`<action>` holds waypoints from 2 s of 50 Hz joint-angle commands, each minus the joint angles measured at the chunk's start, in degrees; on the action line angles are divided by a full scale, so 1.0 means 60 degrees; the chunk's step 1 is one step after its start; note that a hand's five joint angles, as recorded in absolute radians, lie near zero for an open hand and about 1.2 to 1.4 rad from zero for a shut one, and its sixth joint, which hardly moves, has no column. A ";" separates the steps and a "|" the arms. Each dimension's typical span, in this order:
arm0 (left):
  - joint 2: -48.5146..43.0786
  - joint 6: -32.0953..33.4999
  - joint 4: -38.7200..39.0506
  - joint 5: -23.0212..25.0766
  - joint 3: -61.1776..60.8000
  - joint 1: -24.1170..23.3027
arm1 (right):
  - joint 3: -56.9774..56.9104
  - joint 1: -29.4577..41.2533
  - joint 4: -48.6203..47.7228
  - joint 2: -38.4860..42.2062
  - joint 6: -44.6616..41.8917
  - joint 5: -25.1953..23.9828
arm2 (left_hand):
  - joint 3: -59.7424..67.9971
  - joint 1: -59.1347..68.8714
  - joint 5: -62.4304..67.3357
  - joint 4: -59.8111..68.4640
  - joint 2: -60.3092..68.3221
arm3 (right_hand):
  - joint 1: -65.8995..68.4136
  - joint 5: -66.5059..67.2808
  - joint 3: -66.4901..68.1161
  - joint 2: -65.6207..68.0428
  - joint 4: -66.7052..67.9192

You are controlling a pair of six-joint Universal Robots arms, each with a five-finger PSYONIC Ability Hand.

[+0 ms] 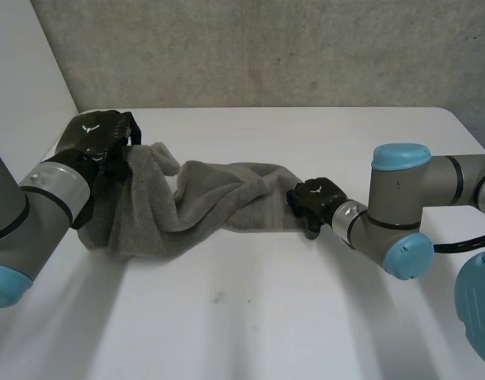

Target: Fold the towel.

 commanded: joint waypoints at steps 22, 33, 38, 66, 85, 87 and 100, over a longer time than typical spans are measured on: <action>-0.0018 -0.0030 0.0000 -0.0007 -0.0014 0.0013 | -0.1167 0.0132 0.0086 0.0585 0.0009 0.0066 | 0.1726 0.2053 0.1950 0.1704 0.1739 | -0.0097 0.0081 -0.0080 -0.0175 -0.0039; -0.0018 -0.0030 0.0000 0.0008 -0.0014 0.0013 | -0.1489 0.0147 0.0115 0.0585 0.0082 0.0066 | 0.1726 0.2053 0.1950 0.1704 0.1739 | 0.1193 0.1371 0.1210 0.1115 0.1251; -0.0018 -0.0030 0.0000 0.0008 -0.0014 0.0027 | -0.1664 0.0147 0.0130 0.0555 0.0097 0.0066 | 0.1726 0.2053 0.1950 0.1704 0.1739 | 0.1305 0.1483 0.1322 0.1227 0.1363; -0.0077 -0.0015 0.0029 0.0037 -0.0175 0.0042 | -0.2382 0.0337 0.0496 0.1053 0.0082 -0.0022 | 0.1726 0.2053 0.1950 0.1704 0.1739 | 0.5407 0.5585 0.5424 0.5329 0.5465; -0.0048 -0.0030 0.0029 0.0022 -0.0190 0.0013 | -0.2267 0.0337 0.1638 0.0277 0.0097 -0.0139 | 0.1726 0.2053 0.1950 0.1704 0.1739 | -0.2339 -0.2161 -0.2322 -0.2417 -0.2281; -0.0048 -0.0030 0.0029 0.0037 -0.0190 0.0013 | -0.2164 0.0337 0.1697 0.0291 0.0097 -0.0139 | 0.1726 0.2053 0.1950 0.1704 0.1739 | -0.2367 -0.2189 -0.2351 -0.2445 -0.2309; -0.0048 -0.0030 0.0029 0.0037 -0.0190 0.0027 | -0.2177 0.0308 0.1580 0.0716 0.0097 -0.0153 | 0.1726 0.2053 0.1950 0.1704 0.1739 | -0.1583 -0.1405 -0.1567 -0.1661 -0.1526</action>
